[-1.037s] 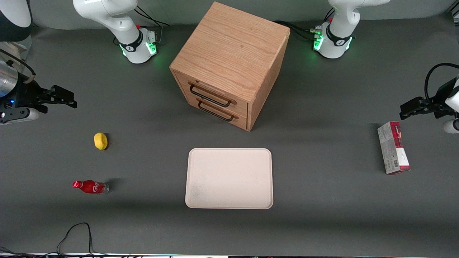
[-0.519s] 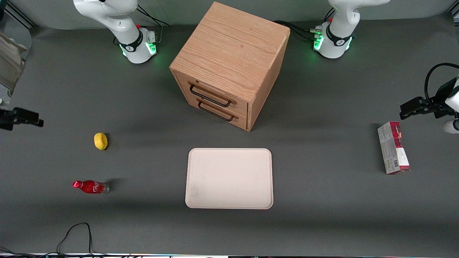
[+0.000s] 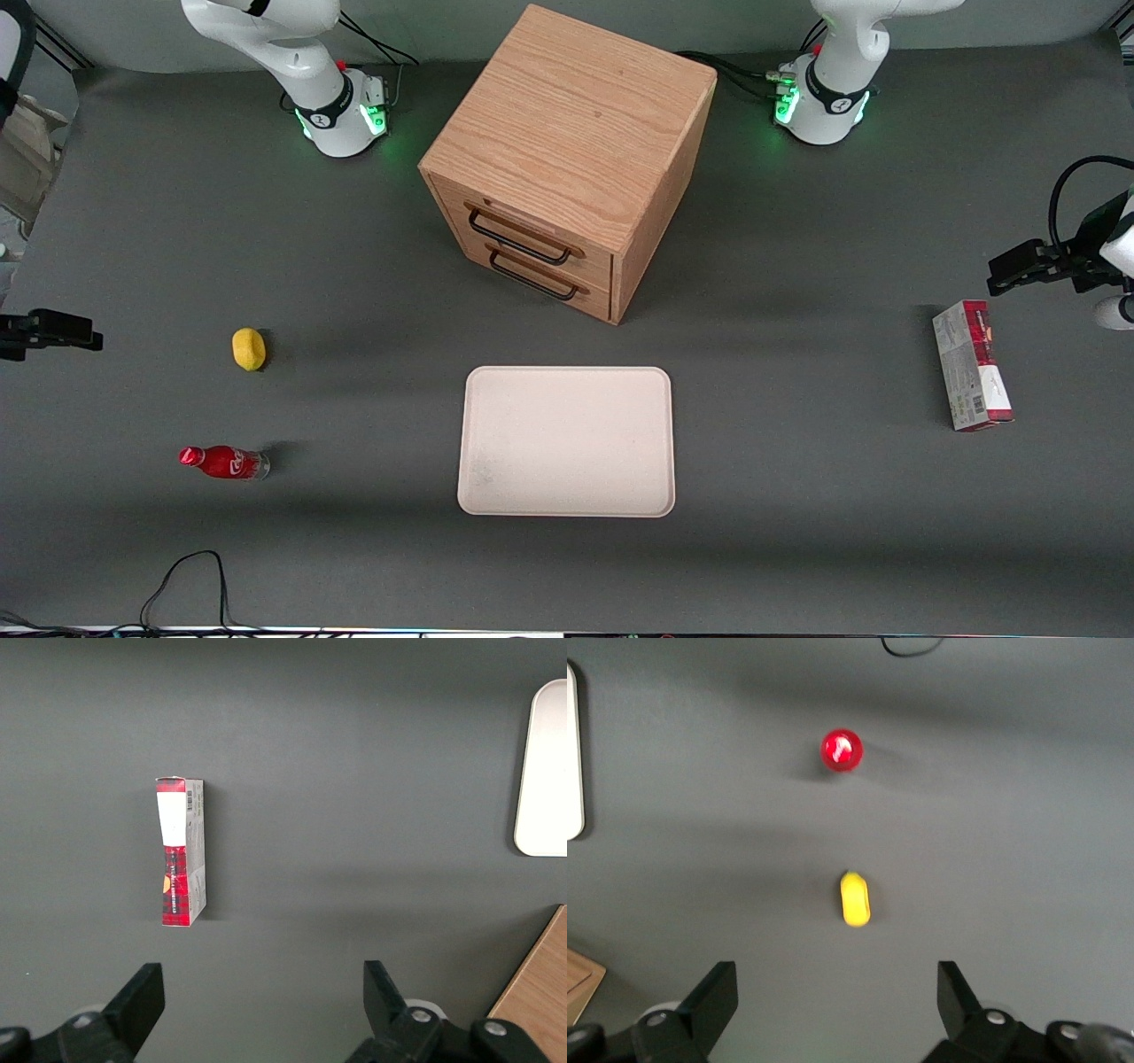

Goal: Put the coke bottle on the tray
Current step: 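Lower the open right gripper over the red Coca-Cola bottle's cap end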

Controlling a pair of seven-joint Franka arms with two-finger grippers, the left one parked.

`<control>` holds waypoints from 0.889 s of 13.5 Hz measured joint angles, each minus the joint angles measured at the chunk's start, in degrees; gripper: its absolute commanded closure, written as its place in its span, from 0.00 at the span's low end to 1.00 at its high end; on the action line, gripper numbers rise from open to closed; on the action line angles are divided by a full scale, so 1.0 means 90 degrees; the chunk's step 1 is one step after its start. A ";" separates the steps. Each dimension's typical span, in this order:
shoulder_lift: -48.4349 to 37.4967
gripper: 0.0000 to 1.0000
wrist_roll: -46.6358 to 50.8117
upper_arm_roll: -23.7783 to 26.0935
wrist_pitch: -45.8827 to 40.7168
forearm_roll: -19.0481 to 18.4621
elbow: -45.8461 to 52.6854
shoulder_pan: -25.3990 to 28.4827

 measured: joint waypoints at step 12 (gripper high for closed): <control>0.1963 0.00 0.0000 0.0226 0.2509 0.0413 -0.0249 0.0067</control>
